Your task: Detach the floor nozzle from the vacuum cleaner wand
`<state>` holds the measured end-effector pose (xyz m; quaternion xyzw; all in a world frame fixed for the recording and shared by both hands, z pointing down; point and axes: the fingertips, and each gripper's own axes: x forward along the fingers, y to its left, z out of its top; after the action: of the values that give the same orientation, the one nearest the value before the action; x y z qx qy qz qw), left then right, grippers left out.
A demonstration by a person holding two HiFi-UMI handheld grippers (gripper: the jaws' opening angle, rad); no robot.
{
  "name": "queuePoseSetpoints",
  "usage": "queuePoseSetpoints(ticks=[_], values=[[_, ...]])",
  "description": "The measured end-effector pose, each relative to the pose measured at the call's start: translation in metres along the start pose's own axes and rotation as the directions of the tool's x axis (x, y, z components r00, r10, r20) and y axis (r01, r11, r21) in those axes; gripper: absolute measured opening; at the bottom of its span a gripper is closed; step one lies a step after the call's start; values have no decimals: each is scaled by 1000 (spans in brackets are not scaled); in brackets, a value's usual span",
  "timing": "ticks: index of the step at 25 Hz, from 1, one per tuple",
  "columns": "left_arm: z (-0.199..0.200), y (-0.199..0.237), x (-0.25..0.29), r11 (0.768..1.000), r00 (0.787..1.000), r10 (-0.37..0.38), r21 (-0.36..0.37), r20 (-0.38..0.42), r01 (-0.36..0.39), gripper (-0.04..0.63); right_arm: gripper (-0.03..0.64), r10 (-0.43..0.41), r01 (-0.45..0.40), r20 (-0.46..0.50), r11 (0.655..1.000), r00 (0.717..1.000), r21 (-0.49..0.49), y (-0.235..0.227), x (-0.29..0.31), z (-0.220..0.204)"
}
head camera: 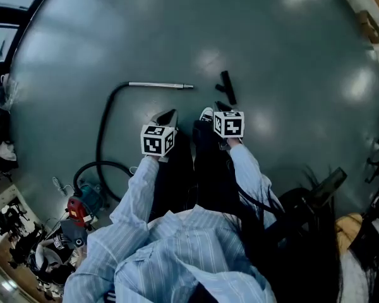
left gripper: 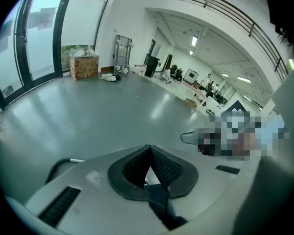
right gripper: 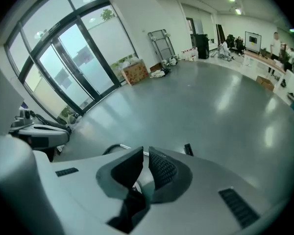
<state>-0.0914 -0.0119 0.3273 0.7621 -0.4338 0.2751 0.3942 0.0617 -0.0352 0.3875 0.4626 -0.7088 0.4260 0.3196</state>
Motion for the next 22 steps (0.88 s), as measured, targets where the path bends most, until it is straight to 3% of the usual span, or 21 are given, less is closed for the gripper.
queuePoseSetpoints(ticks=[8, 13, 18, 22], values=[[4, 1, -63, 1000, 997, 1, 6, 76, -1, 8, 40, 59, -51, 147, 997, 987, -55, 56, -52, 31], [-8, 12, -112, 1000, 989, -20, -15, 144, 23, 8, 40, 2, -1, 185, 1000, 983, -6, 85, -83, 12], [-79, 24, -180, 1000, 979, -26, 22, 204, 21, 8, 40, -50, 31, 218, 996, 975, 87, 130, -109, -62], [-134, 44, -221, 997, 972, -68, 56, 226, 57, 8, 40, -49, 27, 268, 996, 962, 87, 178, -121, -97]])
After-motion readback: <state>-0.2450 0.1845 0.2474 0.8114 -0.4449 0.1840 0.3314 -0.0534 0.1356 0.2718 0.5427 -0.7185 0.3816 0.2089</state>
